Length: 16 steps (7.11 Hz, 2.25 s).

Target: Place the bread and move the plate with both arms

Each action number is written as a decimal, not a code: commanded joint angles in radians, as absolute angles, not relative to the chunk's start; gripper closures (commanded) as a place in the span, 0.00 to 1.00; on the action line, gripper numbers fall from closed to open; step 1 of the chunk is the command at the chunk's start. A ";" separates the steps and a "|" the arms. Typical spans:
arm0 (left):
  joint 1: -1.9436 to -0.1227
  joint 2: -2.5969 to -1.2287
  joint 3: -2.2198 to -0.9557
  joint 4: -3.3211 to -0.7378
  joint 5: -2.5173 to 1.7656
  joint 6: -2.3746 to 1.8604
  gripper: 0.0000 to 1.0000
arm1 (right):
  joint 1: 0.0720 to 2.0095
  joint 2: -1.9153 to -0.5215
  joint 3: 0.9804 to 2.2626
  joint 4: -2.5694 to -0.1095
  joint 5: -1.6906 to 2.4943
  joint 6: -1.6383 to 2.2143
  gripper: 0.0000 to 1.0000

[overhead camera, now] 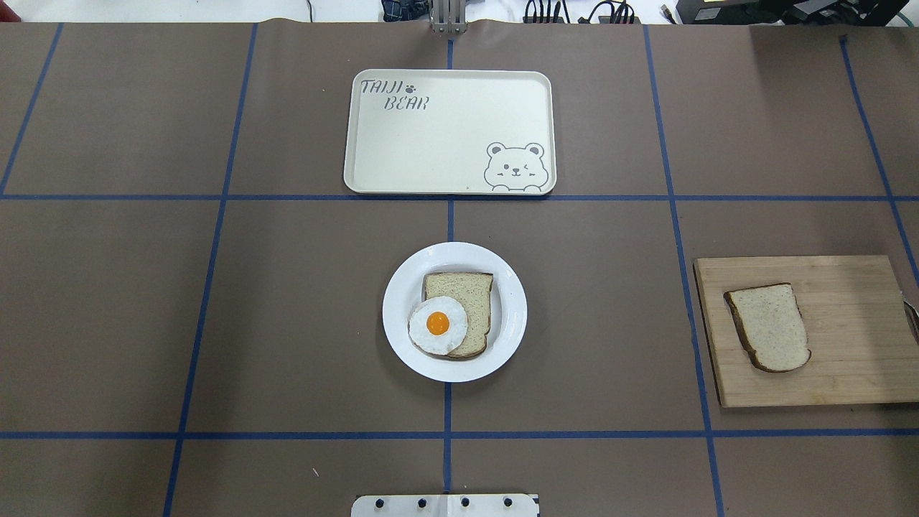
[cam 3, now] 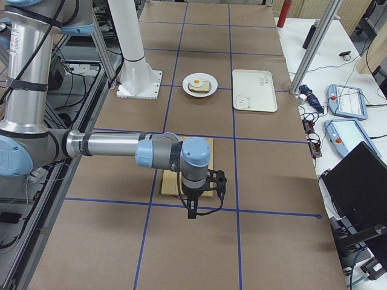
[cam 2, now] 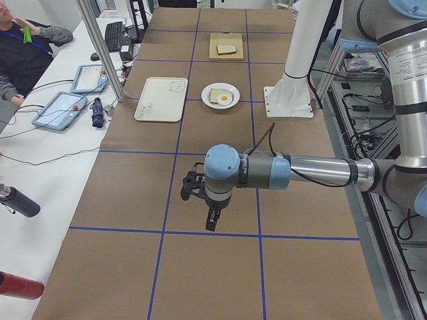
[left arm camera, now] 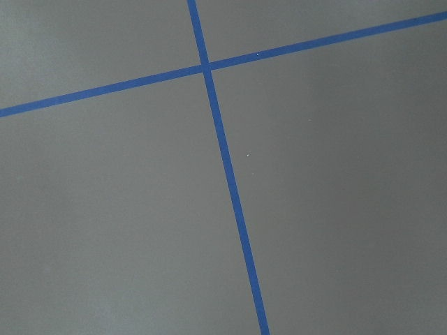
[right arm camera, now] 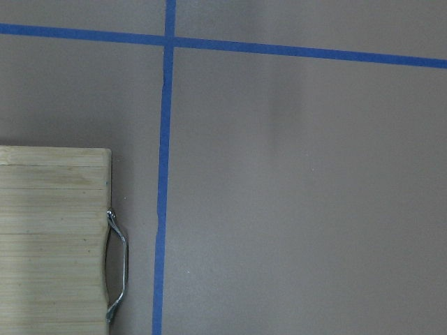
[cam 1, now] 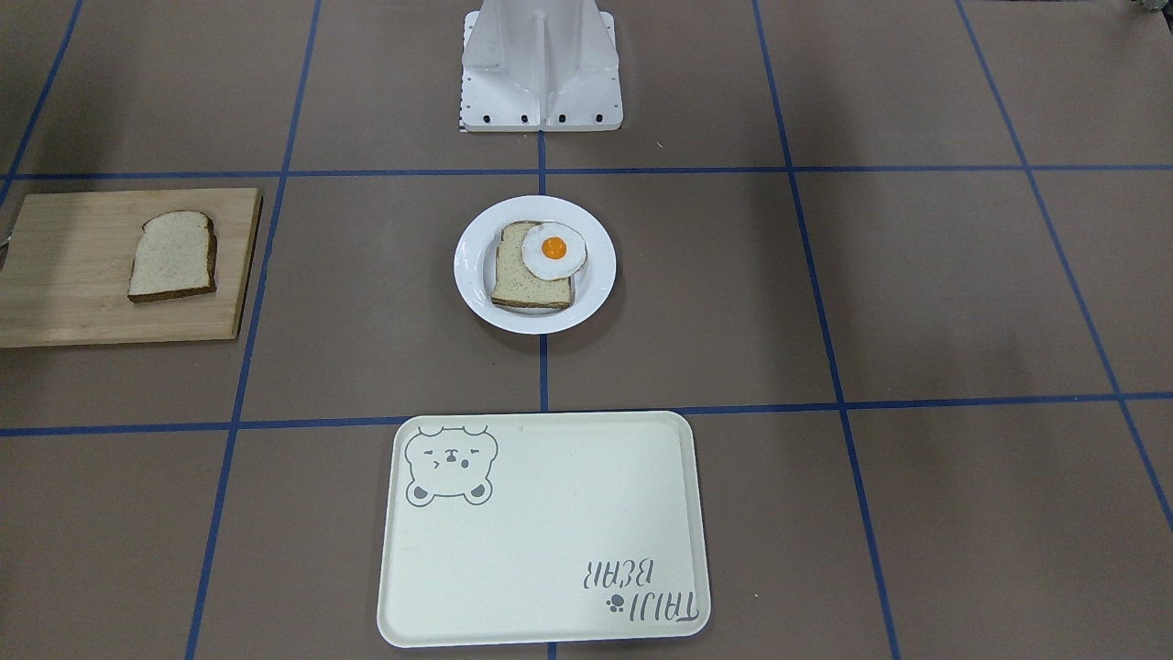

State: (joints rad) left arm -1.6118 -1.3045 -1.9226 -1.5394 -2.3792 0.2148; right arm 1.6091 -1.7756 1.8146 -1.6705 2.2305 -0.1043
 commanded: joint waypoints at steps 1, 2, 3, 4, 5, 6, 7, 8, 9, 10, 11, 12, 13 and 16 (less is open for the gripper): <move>-1.612 -1.305 -1.928 -1.542 -2.379 0.219 0.02 | 1.609 -1.772 1.816 -1.669 2.230 -0.104 0.00; -1.612 -1.304 -1.937 -1.540 -2.379 0.219 0.02 | 1.609 -1.773 1.833 -1.669 2.229 -0.107 0.00; -1.612 -1.304 -1.937 -1.540 -2.379 0.219 0.02 | 1.609 -1.769 1.853 -1.669 2.227 -0.110 0.00; -1.612 -1.305 -1.940 -1.542 -2.379 0.221 0.02 | 1.608 -1.758 1.864 -1.667 2.238 -0.110 0.00; -1.614 -1.322 -1.957 -1.542 -2.379 0.221 0.02 | 1.606 -1.715 1.882 -1.607 2.284 -0.106 0.00; -1.621 -1.363 -1.959 -1.549 -2.381 0.213 0.02 | 1.606 -1.712 1.875 -1.506 2.292 -0.106 0.00; -1.634 -1.435 -1.933 -1.558 -2.381 0.215 0.02 | 1.606 -1.694 1.821 -1.421 2.312 -0.100 0.00; -1.650 -1.481 -1.892 -1.581 -2.384 0.210 0.02 | 1.606 -1.700 1.797 -1.404 2.342 -0.118 0.00; -1.654 -1.482 -1.884 -1.604 -2.384 0.218 0.02 | 1.606 -1.709 1.777 -1.334 2.347 -0.121 0.00; -1.654 -1.476 -1.876 -1.630 -2.384 0.212 0.02 | 1.600 -1.712 1.764 -1.227 2.361 -0.100 0.00; -1.654 -1.480 -1.876 -1.638 -2.384 0.210 0.02 | 1.542 -1.700 1.747 -1.214 2.399 -0.021 0.00; -1.654 -1.483 -1.881 -1.640 -2.384 0.212 0.02 | 1.482 -1.698 1.767 -1.198 2.442 0.115 0.00; -1.654 -1.477 -1.878 -1.641 -2.385 0.212 0.02 | 1.429 -1.701 1.779 -1.137 2.453 0.276 0.00; -1.654 -1.476 -1.881 -1.649 -2.387 0.212 0.02 | 1.170 -1.750 1.775 -0.820 2.345 0.732 0.00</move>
